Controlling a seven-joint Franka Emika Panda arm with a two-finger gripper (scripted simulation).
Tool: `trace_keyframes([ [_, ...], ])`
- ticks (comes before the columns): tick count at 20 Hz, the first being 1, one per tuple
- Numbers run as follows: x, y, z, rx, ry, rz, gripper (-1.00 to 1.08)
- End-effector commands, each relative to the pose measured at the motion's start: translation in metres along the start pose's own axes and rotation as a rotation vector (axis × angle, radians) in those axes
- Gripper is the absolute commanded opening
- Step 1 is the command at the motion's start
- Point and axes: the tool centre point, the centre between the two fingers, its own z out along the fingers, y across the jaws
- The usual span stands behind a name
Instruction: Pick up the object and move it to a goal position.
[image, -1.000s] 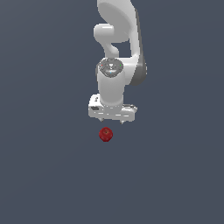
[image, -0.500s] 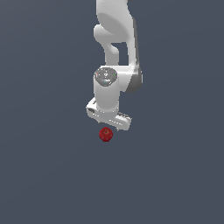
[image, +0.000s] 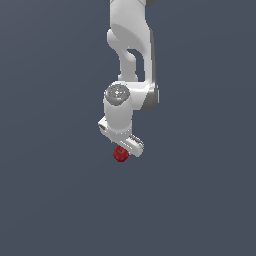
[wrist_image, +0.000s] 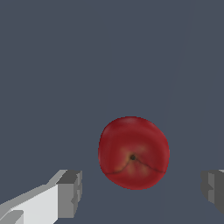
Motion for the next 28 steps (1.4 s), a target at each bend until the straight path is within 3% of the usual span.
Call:
trace_keyframes([
  [1, 0.002, 0.001, 0.003, 0.000, 0.003, 0.037, 1.00],
  [12, 0.003, 0.002, 0.010, 0.000, 0.004, 0.070, 1.00],
  [26, 0.004, 0.003, 0.057, 0.001, 0.005, 0.075, 1.00],
  [27, 0.004, 0.003, 0.057, 0.001, 0.005, 0.075, -1.00],
  [28, 0.004, 0.003, 0.057, 0.001, 0.005, 0.075, -1.00],
])
